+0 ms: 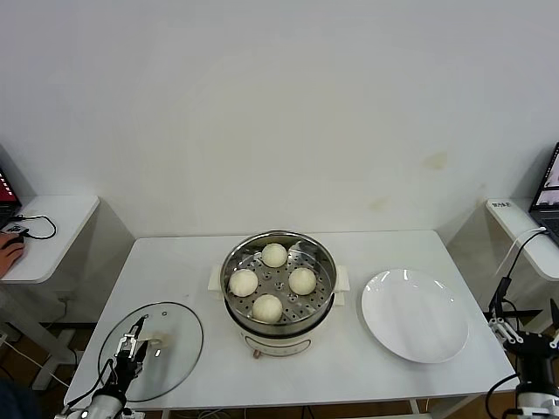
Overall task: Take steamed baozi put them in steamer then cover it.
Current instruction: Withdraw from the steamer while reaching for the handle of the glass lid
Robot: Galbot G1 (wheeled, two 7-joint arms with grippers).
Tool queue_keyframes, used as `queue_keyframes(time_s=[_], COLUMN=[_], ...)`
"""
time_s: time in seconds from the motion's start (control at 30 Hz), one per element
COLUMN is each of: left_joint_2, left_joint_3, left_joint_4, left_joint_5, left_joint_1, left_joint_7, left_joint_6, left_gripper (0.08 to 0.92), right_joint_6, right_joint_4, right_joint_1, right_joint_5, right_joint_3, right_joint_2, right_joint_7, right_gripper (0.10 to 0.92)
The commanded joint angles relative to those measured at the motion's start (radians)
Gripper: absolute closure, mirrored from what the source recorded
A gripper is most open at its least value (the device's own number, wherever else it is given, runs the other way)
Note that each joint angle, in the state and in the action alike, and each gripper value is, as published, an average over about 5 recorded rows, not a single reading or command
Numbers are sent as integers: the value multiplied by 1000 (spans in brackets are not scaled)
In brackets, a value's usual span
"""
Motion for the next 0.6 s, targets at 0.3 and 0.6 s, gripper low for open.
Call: queue_keyframes(time_s=[0.3, 0.6], left_joint_2=[12, 11], left_joint_3=[14, 33], left_joint_4=[101, 121], left_joint_5=[-39, -75], left_joint_1=[-142, -152], left_joint_7=[12, 10], left_joint_6=[11, 7], left_gripper=[177, 186], right_joint_6=[-5, -3], right_joint_4=[15, 10], right_joint_1=[-6, -2], right_joint_5=[-13, -21], right_joint_3=[-23, -32], right_joint_2=[8, 16], right_joint_7=[-1, -1], right_gripper=[203, 203])
